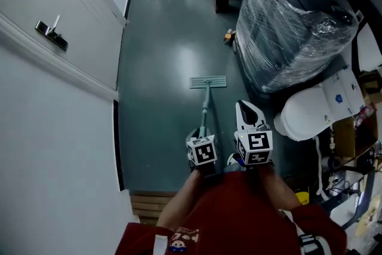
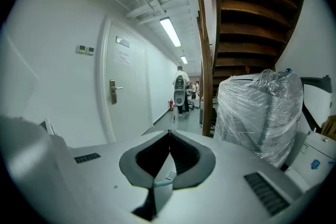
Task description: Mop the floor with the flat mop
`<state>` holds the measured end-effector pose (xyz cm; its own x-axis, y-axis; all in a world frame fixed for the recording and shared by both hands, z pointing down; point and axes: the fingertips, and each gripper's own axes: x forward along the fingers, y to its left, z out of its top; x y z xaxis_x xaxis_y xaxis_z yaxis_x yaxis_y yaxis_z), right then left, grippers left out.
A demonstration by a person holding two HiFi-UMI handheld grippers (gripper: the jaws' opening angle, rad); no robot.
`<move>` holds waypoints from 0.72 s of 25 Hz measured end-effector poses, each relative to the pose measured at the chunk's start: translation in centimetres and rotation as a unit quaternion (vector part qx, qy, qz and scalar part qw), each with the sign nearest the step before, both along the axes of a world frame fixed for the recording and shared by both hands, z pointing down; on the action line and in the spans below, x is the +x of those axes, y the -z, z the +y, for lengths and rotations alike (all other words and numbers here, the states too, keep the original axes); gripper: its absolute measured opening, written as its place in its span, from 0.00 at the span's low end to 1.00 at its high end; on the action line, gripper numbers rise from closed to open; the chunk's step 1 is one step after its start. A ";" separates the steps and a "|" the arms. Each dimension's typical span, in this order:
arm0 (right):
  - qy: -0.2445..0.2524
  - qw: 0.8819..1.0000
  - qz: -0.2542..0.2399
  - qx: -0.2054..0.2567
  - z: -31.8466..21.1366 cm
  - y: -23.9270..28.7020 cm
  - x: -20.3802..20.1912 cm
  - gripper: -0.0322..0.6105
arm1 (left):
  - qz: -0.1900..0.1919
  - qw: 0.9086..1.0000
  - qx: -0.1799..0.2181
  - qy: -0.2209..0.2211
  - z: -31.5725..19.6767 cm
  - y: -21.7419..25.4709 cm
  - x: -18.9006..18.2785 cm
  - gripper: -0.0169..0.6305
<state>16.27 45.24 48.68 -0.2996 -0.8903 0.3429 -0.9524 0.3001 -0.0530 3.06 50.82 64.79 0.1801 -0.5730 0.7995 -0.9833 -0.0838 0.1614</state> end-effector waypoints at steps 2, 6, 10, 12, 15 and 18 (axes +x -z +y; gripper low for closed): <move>0.001 1.000 0.000 -0.002 0.4 0.1 0.9 0.08 | -0.002 1.000 -0.003 -0.001 0.4 0.1 0.7 0.22; 0.004 1.000 0.007 0.000 0.5 0.5 2.2 0.08 | -0.004 1.000 -0.002 -0.002 0.5 0.2 1.7 0.22; 0.008 1.000 0.007 0.007 0.0 0.7 3.0 0.08 | -0.006 1.000 0.002 0.000 -0.5 0.8 2.4 0.22; 0.012 1.000 0.005 0.008 -0.1 0.8 3.0 0.08 | -0.007 1.000 0.002 -0.001 -0.8 1.0 2.7 0.22; 0.019 1.000 0.000 0.009 -0.1 1.0 3.0 0.08 | -0.007 1.000 -0.002 -0.002 -0.8 1.2 3.2 0.22; 0.021 1.000 -0.006 0.009 -0.3 1.1 3.3 0.08 | -0.009 1.000 -0.003 -0.004 -0.9 1.3 3.7 0.22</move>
<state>19.53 44.99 47.54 -0.3412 -0.8828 0.3230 -0.9381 0.3415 -0.0577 6.74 49.93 63.50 0.1695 -0.5677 0.8056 -0.9855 -0.0903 0.1437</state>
